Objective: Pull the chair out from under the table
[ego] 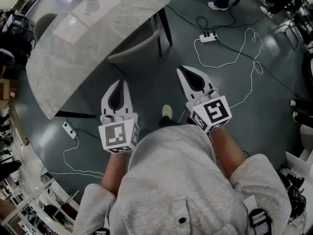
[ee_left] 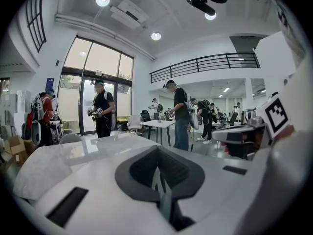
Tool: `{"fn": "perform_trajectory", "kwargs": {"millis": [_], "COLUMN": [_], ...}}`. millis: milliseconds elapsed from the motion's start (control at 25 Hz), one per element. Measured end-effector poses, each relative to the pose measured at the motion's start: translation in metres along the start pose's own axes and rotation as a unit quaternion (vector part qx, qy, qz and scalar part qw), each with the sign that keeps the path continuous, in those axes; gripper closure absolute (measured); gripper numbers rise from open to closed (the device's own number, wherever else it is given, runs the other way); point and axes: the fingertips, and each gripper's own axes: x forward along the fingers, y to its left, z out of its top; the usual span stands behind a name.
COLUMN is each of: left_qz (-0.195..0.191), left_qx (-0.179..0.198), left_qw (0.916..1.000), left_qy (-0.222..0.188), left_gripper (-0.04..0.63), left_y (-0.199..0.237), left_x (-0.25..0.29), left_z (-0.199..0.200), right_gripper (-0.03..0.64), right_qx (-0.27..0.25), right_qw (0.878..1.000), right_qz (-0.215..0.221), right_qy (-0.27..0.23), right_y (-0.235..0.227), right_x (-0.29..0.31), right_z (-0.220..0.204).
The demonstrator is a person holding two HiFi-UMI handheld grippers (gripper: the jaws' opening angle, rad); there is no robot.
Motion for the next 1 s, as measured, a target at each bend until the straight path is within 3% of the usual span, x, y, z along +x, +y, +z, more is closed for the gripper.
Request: {"fn": "perform_trajectory", "kwargs": {"millis": [520,1000], "left_qz": [0.022,-0.008], "left_qx": [-0.004,-0.012], "left_qw": [0.9997,0.9996], "left_qy": [0.012,0.024], "left_gripper": [0.580,0.580], "left_y": [0.016,0.047], "left_x": [0.008,0.074], "left_z": [0.001,-0.001], "right_gripper": [0.592,0.592], "right_qx": [-0.020,-0.032], "right_qw": [0.999,0.998], "right_qz": [0.034,0.027], "right_qy": [0.012,0.050], "right_y": [0.001,-0.016], "right_x": [0.035,0.096], "right_z": [0.007,-0.008]}}
